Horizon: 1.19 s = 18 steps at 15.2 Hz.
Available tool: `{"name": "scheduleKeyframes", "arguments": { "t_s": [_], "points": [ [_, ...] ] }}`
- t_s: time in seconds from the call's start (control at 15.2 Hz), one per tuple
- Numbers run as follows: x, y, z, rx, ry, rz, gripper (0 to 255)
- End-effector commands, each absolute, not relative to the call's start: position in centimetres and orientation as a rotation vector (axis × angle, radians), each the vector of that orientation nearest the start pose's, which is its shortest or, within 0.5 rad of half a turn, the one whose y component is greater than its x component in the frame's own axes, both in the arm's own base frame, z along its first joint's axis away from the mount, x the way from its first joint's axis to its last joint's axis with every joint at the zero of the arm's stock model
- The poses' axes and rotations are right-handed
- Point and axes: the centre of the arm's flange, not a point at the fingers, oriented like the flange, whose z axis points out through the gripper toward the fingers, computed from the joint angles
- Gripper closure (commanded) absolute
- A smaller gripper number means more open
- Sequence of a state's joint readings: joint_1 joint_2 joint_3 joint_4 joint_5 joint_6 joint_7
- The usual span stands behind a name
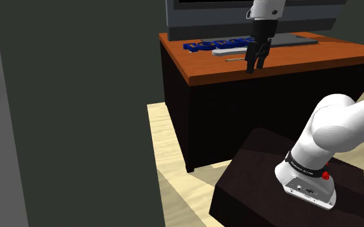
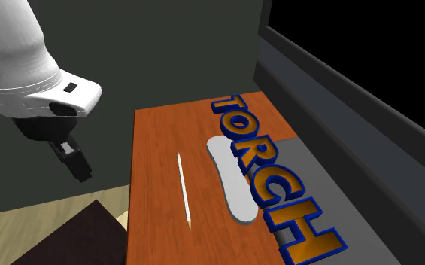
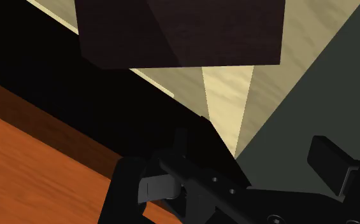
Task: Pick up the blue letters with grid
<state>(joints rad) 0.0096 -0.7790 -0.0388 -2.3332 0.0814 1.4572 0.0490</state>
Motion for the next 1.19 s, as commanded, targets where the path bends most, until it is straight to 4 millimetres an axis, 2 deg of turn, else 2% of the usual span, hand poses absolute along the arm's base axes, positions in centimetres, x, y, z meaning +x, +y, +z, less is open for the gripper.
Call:
{"name": "scheduleKeyframes", "arguments": {
  "t_s": [0.0,1.12],
  "points": [
    [29.7,-0.3,59.0,-3.03,0.092,0.15,0],
    [35.0,-21.2,60.8,-3.07,-0.069,0.102,0]
  ]
}}
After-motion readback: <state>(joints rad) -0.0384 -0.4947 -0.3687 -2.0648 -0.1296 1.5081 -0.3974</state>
